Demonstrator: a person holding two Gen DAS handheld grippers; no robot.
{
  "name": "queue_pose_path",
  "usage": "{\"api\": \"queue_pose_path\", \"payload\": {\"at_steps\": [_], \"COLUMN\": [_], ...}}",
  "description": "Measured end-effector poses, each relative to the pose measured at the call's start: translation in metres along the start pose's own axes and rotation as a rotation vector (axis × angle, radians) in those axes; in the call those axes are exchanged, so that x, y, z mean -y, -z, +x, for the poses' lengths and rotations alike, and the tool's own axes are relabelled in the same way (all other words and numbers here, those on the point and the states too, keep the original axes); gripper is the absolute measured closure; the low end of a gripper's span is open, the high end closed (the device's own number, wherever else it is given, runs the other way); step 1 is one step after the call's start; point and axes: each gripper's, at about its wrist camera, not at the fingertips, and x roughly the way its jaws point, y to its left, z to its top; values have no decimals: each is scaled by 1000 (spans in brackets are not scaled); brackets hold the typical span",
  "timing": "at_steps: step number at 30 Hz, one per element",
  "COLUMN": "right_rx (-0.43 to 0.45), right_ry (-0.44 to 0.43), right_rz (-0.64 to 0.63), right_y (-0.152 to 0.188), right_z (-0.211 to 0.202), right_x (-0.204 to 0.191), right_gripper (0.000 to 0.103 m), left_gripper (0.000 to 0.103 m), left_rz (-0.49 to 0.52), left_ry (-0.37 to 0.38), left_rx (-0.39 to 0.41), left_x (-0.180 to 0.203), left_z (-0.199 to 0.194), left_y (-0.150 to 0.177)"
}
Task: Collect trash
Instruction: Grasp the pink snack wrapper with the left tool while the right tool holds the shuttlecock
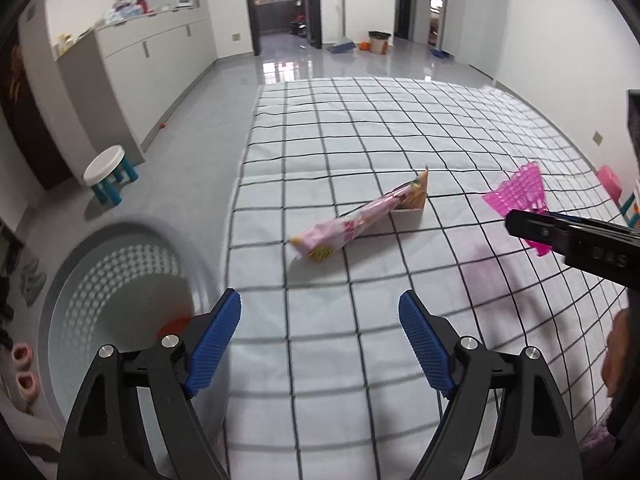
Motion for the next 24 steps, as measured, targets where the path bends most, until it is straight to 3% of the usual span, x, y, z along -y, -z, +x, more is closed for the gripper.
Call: {"api": "queue_pose_path", "payload": {"at_steps": [11,18,20,22,24], "right_rx": [29,37,36,33,33], "right_ry": [-53,-74,-74,-75,-76], "right_rz": [50,66,67,67,67], "right_y": [-12,-16,-15,-15,-15], "right_z": [-17,-22,-22,-21,-21], "right_x": [16,21,21,21,20], "right_gripper": [61,61,61,61,61], "left_gripper": [23,23,29,48,58], "left_rz": [113,155,146,129,118], "left_ry": [52,84,96,124,134], "left_rx": [-21,-60,-65,-83,-80], "left_x": [20,33,35,35,34], "left_z": [45,71,74,78,77], "left_y": [-42,-44,-45,-45,-43]}}
